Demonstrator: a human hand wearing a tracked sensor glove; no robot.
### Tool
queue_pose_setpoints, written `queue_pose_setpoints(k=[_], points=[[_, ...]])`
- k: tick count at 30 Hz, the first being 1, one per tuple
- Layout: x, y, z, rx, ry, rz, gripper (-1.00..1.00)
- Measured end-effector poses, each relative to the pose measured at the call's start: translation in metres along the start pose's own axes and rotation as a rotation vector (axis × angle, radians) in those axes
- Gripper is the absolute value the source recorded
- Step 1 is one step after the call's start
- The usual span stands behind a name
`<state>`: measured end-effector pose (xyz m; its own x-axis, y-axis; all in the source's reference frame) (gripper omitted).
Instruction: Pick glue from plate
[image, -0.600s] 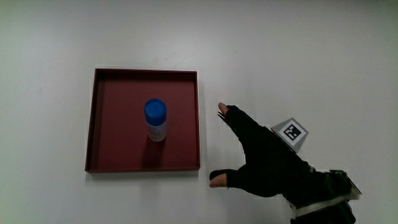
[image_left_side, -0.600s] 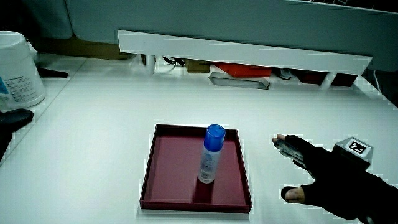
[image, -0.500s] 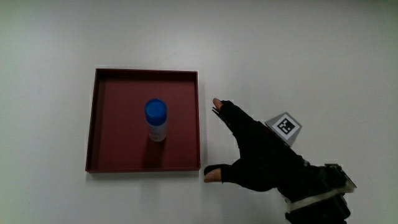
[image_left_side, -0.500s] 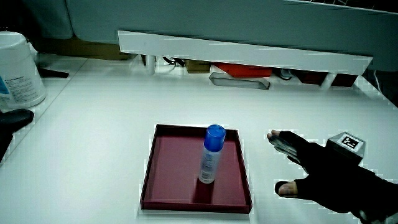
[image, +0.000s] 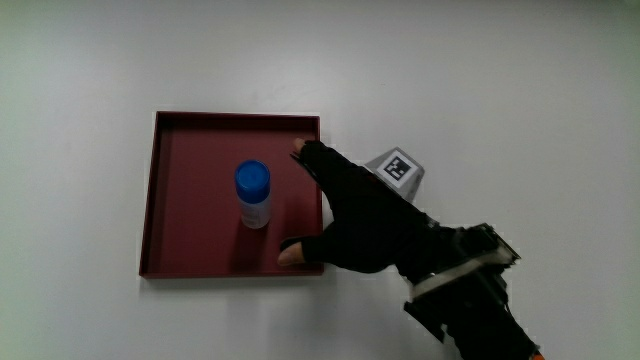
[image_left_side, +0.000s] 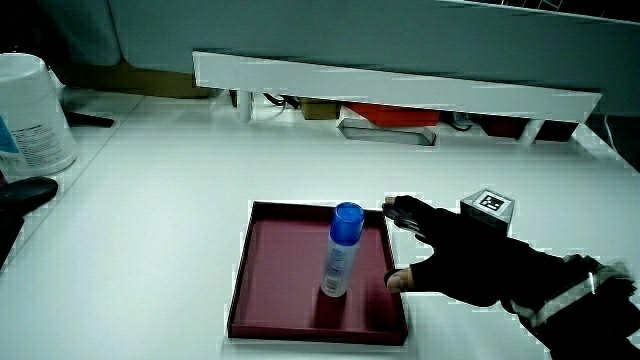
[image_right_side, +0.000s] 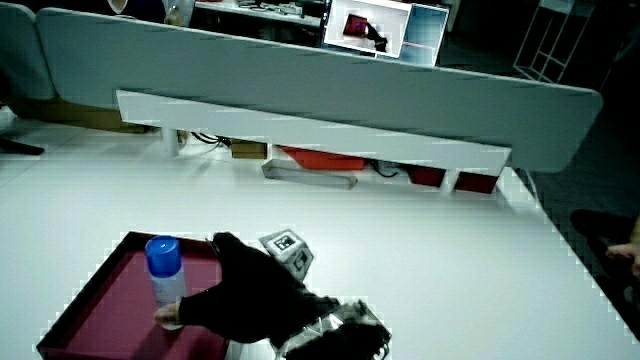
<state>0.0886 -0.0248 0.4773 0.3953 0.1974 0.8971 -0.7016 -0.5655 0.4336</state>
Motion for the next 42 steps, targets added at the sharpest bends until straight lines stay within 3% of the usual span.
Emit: queue_pose_setpoints(k=[1, 5, 8, 11, 15, 21, 26, 42], points=[[0.0, 0.005, -0.001, -0.007, 0.018, 0.034, 0.0], [0.0, 0.02, -0.006, -0.03, 0.026, 0.03, 0.0], [0.0, 0.03, -0.011, -0.031, 0.04, 0.069, 0.0], [0.003, 0.039, -0.016, -0.048, 0.057, 0.061, 0.0], [0.008, 0.049, -0.021, -0.056, 0.075, 0.101, 0.0], [0.014, 0.051, -0.019, -0.019, 0.107, 0.151, 0.0], [0.017, 0.05, -0.015, 0.027, 0.146, 0.18, 0.22], [0.019, 0.049, -0.016, 0.148, 0.148, 0.241, 0.91]])
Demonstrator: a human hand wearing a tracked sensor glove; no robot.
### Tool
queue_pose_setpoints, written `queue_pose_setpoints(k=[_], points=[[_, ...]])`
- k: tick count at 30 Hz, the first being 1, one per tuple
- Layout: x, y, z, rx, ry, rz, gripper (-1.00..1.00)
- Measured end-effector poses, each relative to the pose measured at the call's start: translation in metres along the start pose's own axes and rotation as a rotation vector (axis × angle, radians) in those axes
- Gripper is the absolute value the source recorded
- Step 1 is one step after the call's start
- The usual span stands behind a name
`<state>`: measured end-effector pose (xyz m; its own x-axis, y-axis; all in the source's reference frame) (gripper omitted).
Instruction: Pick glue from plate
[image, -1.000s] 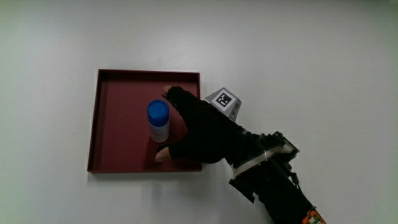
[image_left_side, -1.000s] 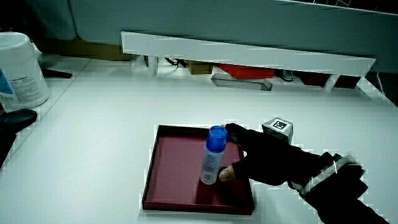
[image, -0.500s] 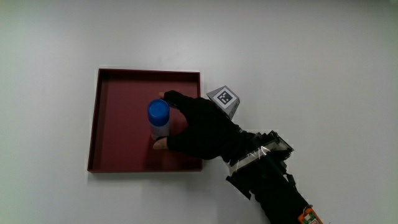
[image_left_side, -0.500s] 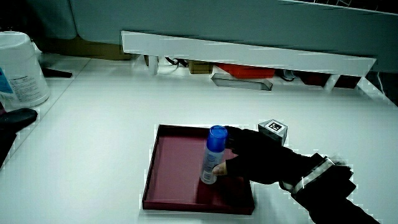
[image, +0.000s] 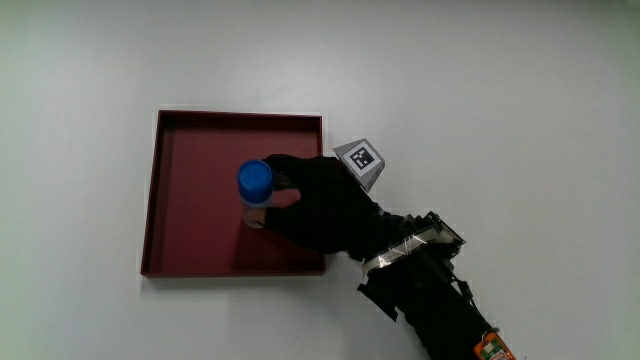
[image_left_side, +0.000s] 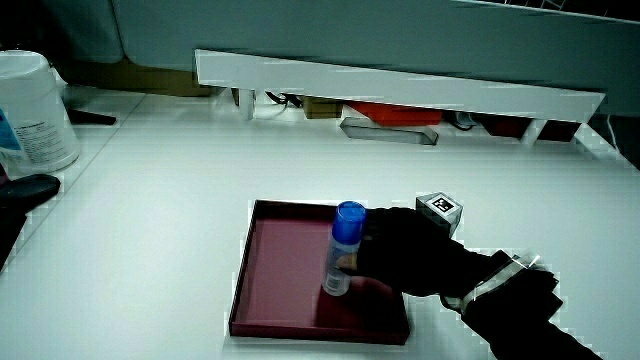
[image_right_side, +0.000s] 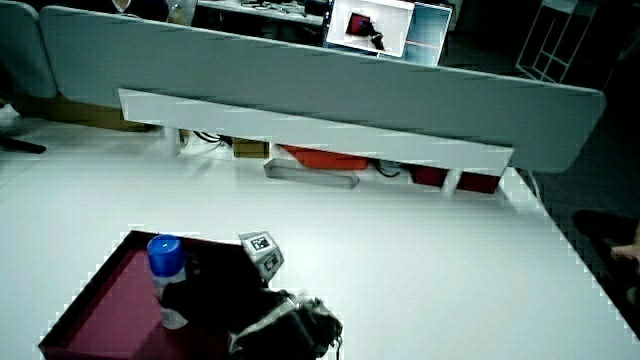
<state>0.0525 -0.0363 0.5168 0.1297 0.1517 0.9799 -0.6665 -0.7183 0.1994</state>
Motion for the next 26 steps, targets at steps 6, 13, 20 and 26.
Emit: queue_pose_setpoints(k=[6, 13, 20, 26], points=[[-0.001, -0.002, -0.002, 0.017, -0.017, 0.027, 1.0], [-0.014, -0.01, 0.004, 0.021, 0.066, 0.053, 1.0], [-0.047, -0.028, 0.025, 0.064, 0.113, 0.115, 1.0], [-0.072, -0.049, 0.05, 0.131, 0.086, 0.131, 1.0]])
